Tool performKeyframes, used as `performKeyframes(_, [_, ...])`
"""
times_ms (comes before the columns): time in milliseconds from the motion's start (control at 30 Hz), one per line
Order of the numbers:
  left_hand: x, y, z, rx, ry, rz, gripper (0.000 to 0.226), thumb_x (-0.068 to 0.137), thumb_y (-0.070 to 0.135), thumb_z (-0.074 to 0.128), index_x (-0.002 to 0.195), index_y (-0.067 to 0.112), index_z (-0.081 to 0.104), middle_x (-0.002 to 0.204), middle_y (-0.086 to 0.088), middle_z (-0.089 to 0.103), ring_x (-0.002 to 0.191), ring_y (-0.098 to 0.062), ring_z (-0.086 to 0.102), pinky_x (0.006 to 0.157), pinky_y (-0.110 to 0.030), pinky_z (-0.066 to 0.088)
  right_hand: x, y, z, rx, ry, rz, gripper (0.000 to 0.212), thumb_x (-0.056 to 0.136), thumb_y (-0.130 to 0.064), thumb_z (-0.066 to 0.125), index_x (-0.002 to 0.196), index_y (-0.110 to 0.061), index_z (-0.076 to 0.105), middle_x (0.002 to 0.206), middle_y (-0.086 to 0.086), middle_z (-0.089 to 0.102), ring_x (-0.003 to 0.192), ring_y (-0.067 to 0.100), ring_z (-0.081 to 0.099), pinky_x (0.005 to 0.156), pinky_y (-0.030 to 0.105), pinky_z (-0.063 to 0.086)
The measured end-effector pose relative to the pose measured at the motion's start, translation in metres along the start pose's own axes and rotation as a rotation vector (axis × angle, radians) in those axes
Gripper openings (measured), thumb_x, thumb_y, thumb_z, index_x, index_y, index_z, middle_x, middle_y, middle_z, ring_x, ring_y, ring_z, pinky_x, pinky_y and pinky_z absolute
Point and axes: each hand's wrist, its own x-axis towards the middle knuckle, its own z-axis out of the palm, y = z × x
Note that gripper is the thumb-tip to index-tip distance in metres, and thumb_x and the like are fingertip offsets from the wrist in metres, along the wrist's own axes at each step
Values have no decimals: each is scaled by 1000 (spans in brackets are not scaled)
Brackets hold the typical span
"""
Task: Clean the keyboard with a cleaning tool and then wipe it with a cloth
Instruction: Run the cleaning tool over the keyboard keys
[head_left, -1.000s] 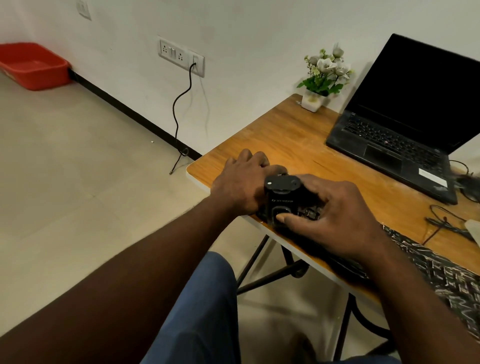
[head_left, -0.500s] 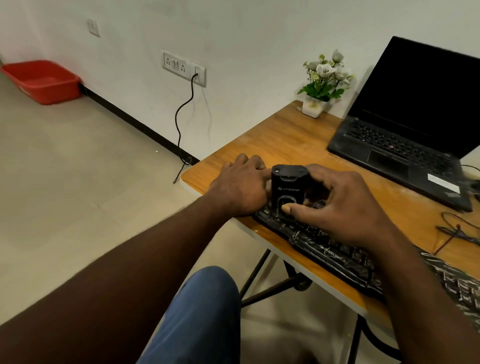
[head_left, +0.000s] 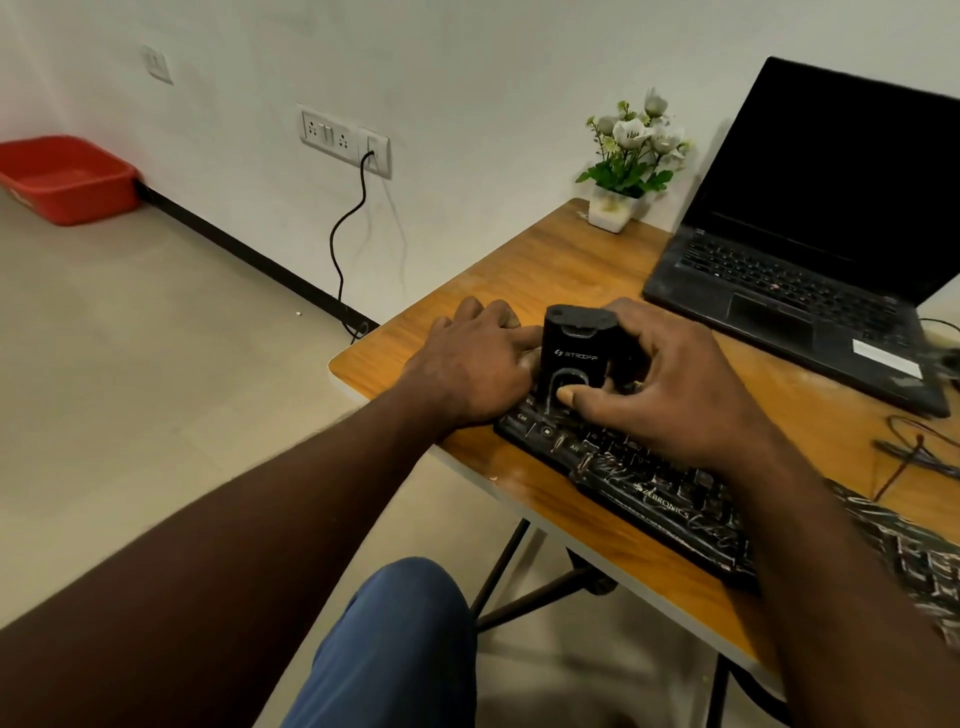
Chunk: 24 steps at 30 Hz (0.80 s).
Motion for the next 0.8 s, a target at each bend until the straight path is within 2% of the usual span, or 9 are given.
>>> performKeyframes(100, [-2,-3,-1,1,-5,20,40,100,46,51,135,29,54,137,-1,47,122,-23,37,104,-48,38,0,-3,5,34,-65,-43,43,79,-21,88,117,-24,67,87,-1,69,70,18,67,61,31,58])
performKeyframes(233, [1,-1,-4,-94,-13,-39,33,103,40,41,129,32,59,132,-2,50,125,-24,38,106,-50,37,0,-4,7,-124,81,-49,43,78,-31,85,116,-22,67,90,-8,69,77,10,66,63,24,55])
performKeyframes(367, [3,-6,-1,-68,-21,-7,34,103,42,48,132,28,59,133,-2,51,121,-24,41,104,-51,41,-3,-6,12,-31,8,-74,39,78,-24,88,111,-24,67,88,-5,69,76,14,67,62,21,55])
performKeyframes(433, [4,-6,-1,-81,-37,-18,36,102,45,38,131,35,58,130,-2,51,121,-25,41,106,-52,39,-2,-6,12,-117,96,-75,39,78,-26,86,110,-23,65,89,-10,67,80,5,65,64,16,52])
performKeyframes(500, [4,-4,-3,-94,-56,-44,35,104,41,38,132,36,58,133,-3,50,124,-26,39,107,-52,37,-3,-7,12,-144,133,-71,38,78,-25,87,107,-25,63,87,-12,65,79,2,64,64,12,49])
performKeyframes(633, [2,-5,-2,-99,-8,-25,32,105,40,45,132,30,59,135,-3,51,122,-25,40,105,-52,40,-11,-9,11,24,-12,-65,38,78,-22,89,109,-26,67,86,-1,69,71,14,67,61,21,55])
performKeyframes(733, [4,-4,1,-98,-12,-11,40,105,52,35,140,47,55,131,0,50,121,-21,38,104,-52,37,-11,-2,-2,-122,111,-18,40,75,-33,84,108,-22,64,90,-9,68,76,7,66,62,16,51])
performKeyframes(800, [3,-3,2,-79,1,16,44,105,55,29,145,53,47,129,3,49,117,-17,36,101,-50,37,-16,2,-9,-90,133,5,38,75,-30,86,105,-22,63,89,-8,68,76,9,66,62,21,53])
